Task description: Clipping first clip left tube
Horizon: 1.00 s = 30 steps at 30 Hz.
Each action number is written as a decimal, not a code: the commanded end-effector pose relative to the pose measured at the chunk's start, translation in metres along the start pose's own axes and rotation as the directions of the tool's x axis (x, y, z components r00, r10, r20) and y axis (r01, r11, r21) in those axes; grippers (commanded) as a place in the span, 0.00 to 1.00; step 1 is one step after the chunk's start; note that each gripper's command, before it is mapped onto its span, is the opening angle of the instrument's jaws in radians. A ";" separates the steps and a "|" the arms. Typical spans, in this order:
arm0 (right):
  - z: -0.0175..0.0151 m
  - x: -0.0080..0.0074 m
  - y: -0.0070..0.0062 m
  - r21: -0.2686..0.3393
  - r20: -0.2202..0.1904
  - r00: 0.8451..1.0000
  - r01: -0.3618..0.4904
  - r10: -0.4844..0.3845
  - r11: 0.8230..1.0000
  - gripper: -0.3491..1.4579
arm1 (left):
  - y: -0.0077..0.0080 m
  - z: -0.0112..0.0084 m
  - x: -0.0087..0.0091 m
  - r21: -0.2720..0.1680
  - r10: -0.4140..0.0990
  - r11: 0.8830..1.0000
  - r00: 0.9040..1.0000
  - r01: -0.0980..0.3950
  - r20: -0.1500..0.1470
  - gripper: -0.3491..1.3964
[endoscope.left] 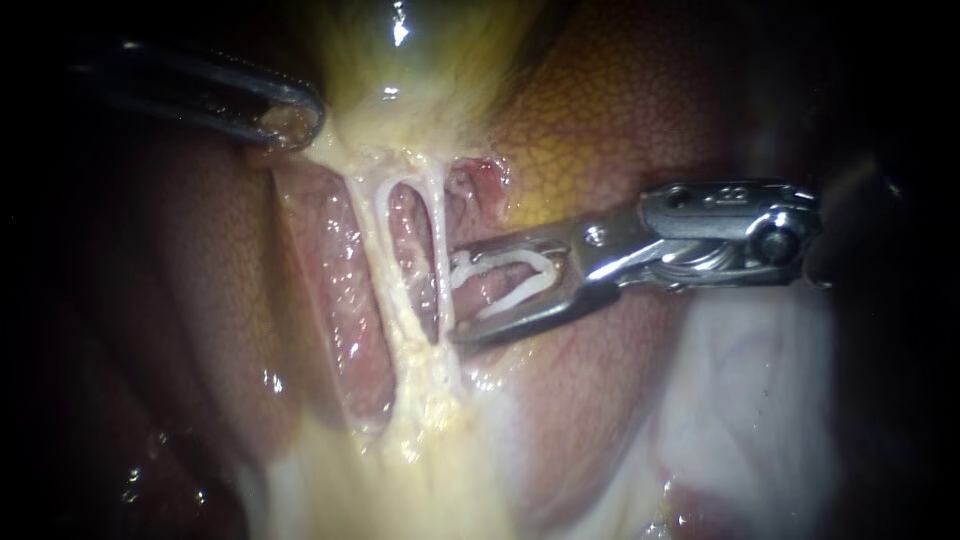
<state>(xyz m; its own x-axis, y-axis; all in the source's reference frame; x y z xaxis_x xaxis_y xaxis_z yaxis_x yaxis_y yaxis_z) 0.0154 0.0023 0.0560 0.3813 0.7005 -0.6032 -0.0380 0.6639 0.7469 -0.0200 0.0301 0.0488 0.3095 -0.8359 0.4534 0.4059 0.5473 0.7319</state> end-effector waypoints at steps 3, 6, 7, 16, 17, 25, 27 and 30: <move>-0.0013 0.0008 -0.0004 0.011 -0.020 1.000 0.006 -0.005 1.000 0.49 | 0.0000 0.0000 0.0000 0.000 0.000 1.000 1.000 0.000 0.000 0.00; -0.0021 0.0012 -0.0010 0.064 -0.030 0.999 0.020 -0.018 0.998 0.50 | 0.0000 -0.0001 0.0000 0.000 0.000 1.000 1.000 0.000 0.000 0.00; -0.0022 0.0013 -0.0013 0.096 -0.026 0.999 0.020 -0.018 0.995 0.50 | 0.0000 -0.0001 0.0000 0.000 0.000 1.000 1.000 0.000 0.000 0.00; -0.0009 0.0016 -0.0038 0.218 -0.050 0.998 0.048 -0.038 0.975 0.50 | 0.0000 -0.0001 0.0000 0.000 0.000 1.000 1.000 0.000 0.000 0.00; -0.0007 0.0017 -0.0040 0.225 -0.051 0.998 0.051 -0.040 0.973 0.50 | 0.0000 -0.0001 0.0000 0.000 0.000 1.000 1.000 0.000 0.000 0.00; 0.0014 0.0006 -0.0034 0.265 -0.058 0.996 0.076 -0.063 0.961 0.47 | 0.0000 0.0000 0.0000 0.000 0.000 1.000 1.000 0.000 0.000 0.00; 0.0022 0.0000 -0.0030 0.267 -0.056 0.996 0.081 -0.068 0.960 0.47 | 0.0000 0.0000 0.0000 0.000 0.000 1.000 1.000 0.000 0.000 0.00; 0.0033 -0.0007 -0.0025 0.272 -0.052 0.996 0.087 -0.076 0.958 0.47 | 0.0000 0.0000 0.0000 0.000 0.000 1.000 1.000 0.000 0.000 0.00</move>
<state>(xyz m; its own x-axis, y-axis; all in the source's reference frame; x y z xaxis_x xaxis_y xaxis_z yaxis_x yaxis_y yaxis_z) 0.0185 -0.0008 0.0557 0.3349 0.6588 -0.6737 0.2510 0.6267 0.7377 -0.0199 0.0300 0.0488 0.3098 -0.8356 0.4536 0.4052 0.5476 0.7321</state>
